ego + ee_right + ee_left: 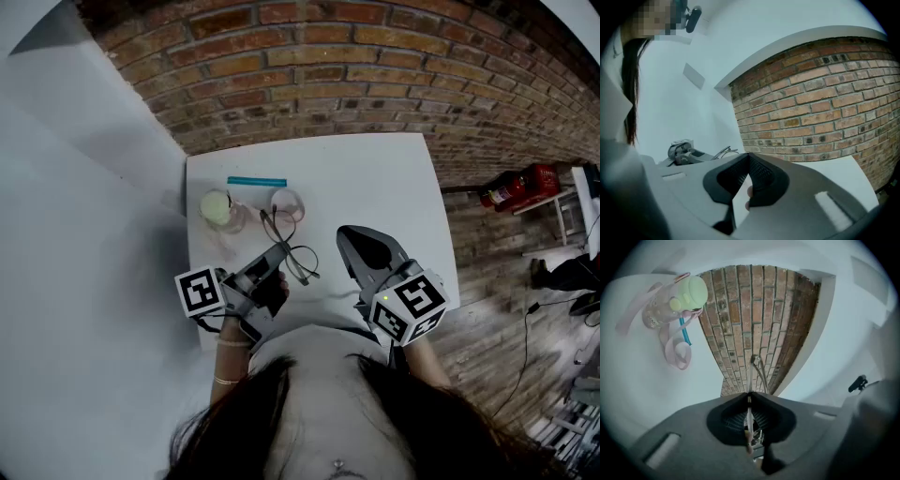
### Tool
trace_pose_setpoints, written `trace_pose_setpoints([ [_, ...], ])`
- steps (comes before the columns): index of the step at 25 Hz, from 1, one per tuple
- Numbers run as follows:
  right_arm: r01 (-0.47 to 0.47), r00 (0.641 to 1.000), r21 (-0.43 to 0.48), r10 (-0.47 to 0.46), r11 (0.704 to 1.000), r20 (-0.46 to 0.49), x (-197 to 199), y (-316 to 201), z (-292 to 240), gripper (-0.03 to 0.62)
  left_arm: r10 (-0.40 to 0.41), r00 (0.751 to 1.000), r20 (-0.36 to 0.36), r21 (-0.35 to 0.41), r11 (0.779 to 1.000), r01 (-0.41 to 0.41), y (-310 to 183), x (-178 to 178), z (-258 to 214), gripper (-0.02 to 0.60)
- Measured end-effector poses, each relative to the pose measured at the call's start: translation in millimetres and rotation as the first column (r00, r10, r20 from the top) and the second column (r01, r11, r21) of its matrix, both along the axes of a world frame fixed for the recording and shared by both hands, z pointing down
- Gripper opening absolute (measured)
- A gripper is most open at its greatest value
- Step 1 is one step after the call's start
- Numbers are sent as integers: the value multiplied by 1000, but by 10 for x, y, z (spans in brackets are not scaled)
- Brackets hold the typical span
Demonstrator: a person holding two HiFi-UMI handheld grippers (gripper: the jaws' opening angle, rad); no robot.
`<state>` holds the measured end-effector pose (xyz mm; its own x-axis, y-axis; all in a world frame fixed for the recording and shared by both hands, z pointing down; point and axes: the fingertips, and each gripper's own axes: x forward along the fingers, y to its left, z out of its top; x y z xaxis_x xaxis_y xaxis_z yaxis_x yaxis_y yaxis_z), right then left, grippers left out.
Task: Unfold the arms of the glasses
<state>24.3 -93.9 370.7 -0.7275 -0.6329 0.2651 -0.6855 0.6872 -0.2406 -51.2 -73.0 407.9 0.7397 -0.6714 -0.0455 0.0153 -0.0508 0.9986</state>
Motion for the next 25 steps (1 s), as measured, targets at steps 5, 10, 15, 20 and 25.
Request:
trace_pose_setpoints([
  [5, -5, 1000, 7, 5, 1000, 18, 25, 2, 9, 3, 0, 1000, 4, 4, 1000, 0, -9, -4, 6, 21],
  [10, 1, 999, 16, -2, 1000, 46, 13, 7, -65, 3, -2, 1000, 6, 11, 1000, 2, -27, -16, -8, 21],
  [15, 17, 999, 32, -19, 999, 51, -10, 40, -107, 3, 0, 1000, 6, 12, 1000, 0, -17, -5, -17, 21],
  [20, 52, 998, 52, -54, 997, 43, -74, 97, -124, 3, 4, 1000, -2, 21, 1000, -3, -27, -5, -54, 21],
  [25, 96, 993, 59, -99, 994, 57, -136, 172, -155, 3, -2, 1000, -12, 33, 999, 3, -50, -29, -103, 21],
])
